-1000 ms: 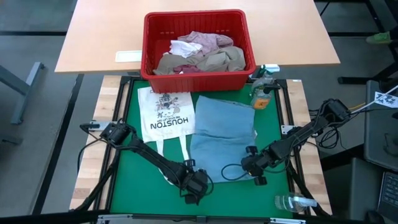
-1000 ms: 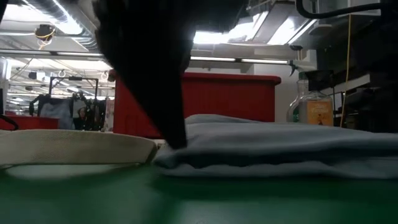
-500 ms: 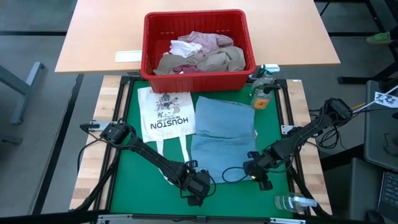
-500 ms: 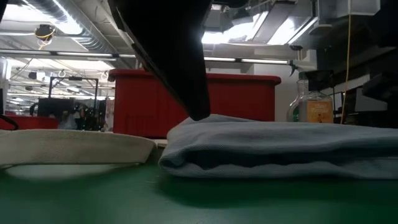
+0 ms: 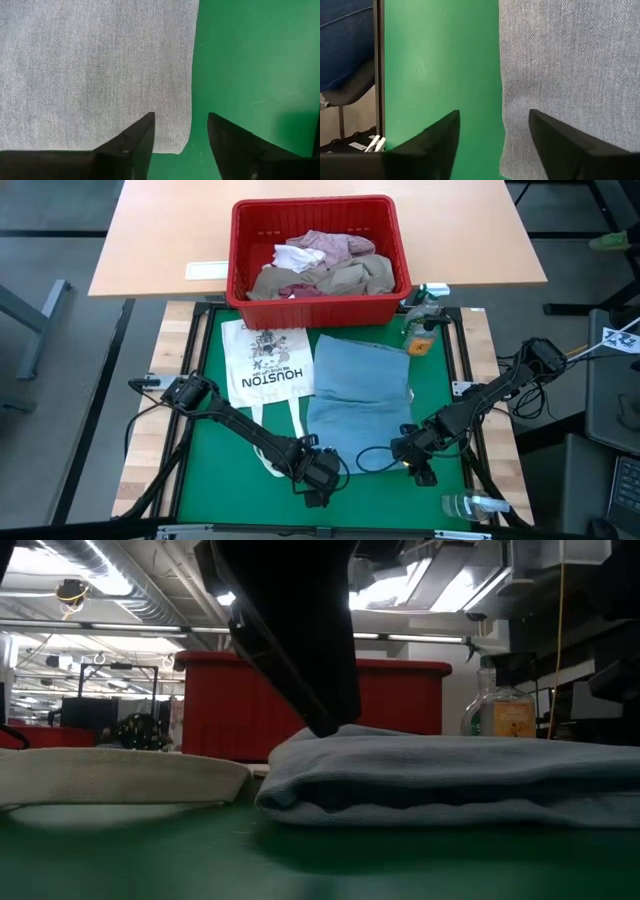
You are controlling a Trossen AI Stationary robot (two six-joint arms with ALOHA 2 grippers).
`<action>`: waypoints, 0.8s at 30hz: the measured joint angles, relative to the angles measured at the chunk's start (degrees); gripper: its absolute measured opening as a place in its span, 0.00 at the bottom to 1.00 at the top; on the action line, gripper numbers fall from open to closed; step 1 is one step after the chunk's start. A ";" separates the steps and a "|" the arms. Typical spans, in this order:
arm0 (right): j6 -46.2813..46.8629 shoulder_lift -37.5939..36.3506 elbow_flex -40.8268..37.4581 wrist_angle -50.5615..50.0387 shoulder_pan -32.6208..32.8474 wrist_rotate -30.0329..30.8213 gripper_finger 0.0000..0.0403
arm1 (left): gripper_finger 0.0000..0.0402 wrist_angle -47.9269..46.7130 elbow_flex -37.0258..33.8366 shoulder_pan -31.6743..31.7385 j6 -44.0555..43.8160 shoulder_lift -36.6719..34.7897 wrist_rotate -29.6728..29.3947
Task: Fold laundry
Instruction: Fold the light blue pants
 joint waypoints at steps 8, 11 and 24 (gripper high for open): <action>-1.03 -0.02 0.02 0.12 0.92 2.80 0.71 | 0.49 0.02 0.00 -0.12 0.00 -0.02 -0.04; -2.98 0.33 0.04 0.32 3.17 9.19 0.71 | 0.49 0.04 0.00 -0.12 0.00 -0.07 -0.04; -2.38 10.04 0.42 1.95 8.36 20.07 0.69 | 0.48 0.04 0.04 -0.18 0.08 -0.09 -0.07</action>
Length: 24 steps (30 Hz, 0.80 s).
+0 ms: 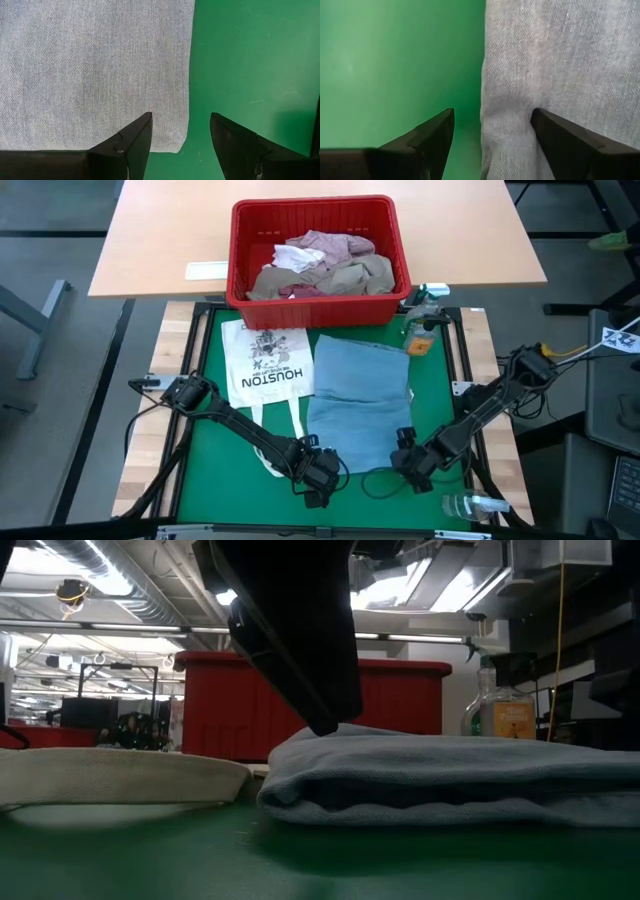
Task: Fold laundry
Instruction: Fold the light blue pants
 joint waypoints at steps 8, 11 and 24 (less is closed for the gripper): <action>0.28 2.09 0.01 -0.83 -0.05 1.15 0.53 | 0.48 -0.03 0.00 -1.70 5.09 0.00 0.02; 0.40 2.15 -0.03 -1.24 -0.05 2.35 0.41 | 0.48 -0.04 0.00 -2.10 5.08 0.00 0.00; 0.44 2.27 -0.22 -1.71 -0.12 3.49 0.11 | 0.48 -0.05 -1.33 -3.87 5.32 -0.02 -4.36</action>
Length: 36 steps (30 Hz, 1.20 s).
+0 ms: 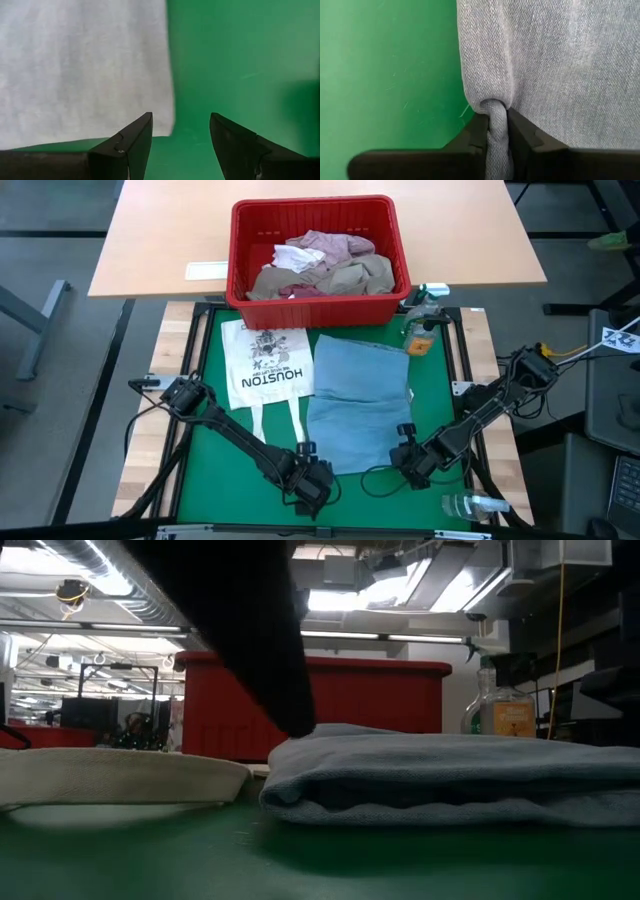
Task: Fold laundry
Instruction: Fold the light blue pants
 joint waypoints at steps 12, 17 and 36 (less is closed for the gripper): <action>-0.02 0.07 -0.04 0.13 0.00 -0.02 0.17 | 0.48 6.90 -7.43 -0.21 1.13 0.00 -2.90; -0.04 0.07 -0.11 0.45 0.00 0.00 0.14 | 0.47 11.37 -10.08 0.05 0.89 -0.03 -5.28; -0.10 -3.28 5.65 -7.27 0.07 -5.29 0.12 | 0.03 4.53 -2.20 0.36 -2.53 -0.02 1.69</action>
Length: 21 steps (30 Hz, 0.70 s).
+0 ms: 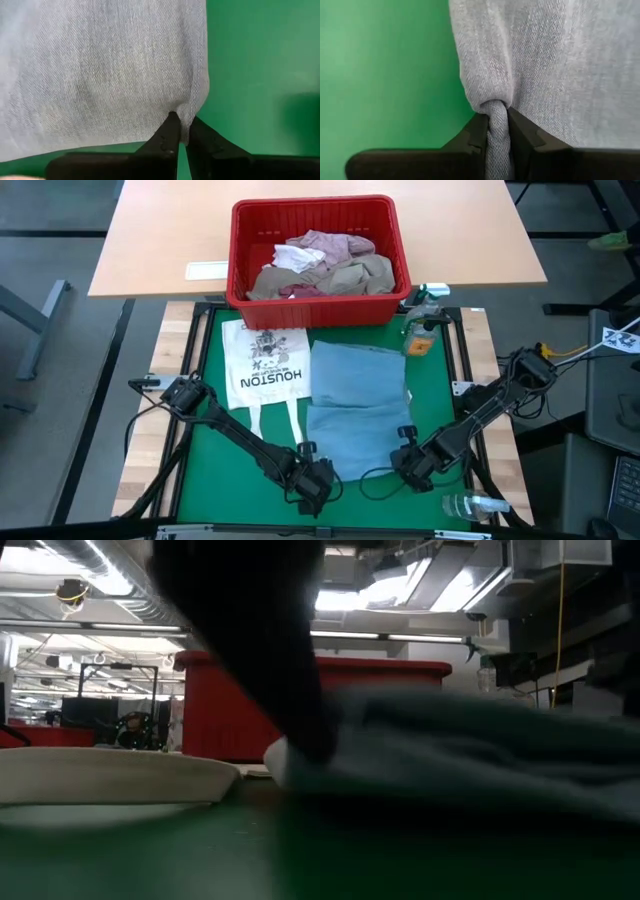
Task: Fold laundry
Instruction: Fold the light blue pants
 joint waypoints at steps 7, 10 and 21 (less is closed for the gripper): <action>0.08 -1.40 8.89 -8.92 2.68 -4.66 0.12 | 0.02 -5.40 8.46 -0.83 -2.44 -0.07 4.00; 0.08 -1.55 13.74 -15.77 4.52 -2.99 0.12 | 0.02 -7.90 12.39 -1.31 -3.40 -0.09 3.83; 1.33 -1.69 29.76 -32.66 5.57 0.08 0.12 | 0.02 -17.42 26.34 0.06 -4.33 -0.15 3.93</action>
